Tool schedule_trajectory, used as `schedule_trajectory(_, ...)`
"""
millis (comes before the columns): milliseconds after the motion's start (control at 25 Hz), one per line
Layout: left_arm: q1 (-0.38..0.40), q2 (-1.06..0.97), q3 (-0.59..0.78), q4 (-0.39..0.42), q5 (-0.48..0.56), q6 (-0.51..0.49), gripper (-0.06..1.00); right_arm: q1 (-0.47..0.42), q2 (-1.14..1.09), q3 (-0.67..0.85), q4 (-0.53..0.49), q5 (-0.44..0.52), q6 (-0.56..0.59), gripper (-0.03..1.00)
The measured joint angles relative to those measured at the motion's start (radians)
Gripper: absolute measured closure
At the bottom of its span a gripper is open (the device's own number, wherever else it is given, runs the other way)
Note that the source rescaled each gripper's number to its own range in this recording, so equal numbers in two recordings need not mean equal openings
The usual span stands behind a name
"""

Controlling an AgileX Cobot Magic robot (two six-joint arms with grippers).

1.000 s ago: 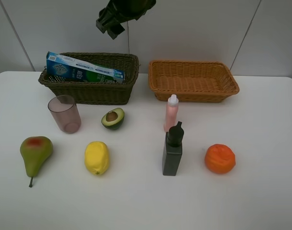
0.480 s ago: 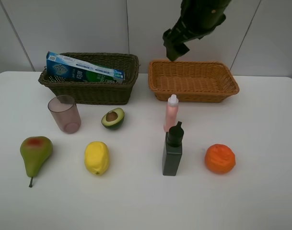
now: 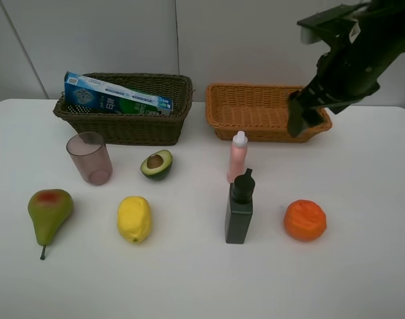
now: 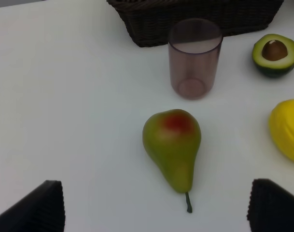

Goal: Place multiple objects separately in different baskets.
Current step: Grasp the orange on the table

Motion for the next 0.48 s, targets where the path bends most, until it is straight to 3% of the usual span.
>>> schedule_trajectory(320, 0.0, 0.0, 0.0, 0.0, 0.0, 0.0, -0.06, -0.07, -0.001, 0.233, 0.075, -0.137, 0.001, 0.12)
schedule_trajectory(480, 0.0, 0.0, 0.0, 0.0, 0.0, 0.0, -0.06, -0.07, -0.001, 0.272, 0.135, -0.166, 0.001, 0.12)
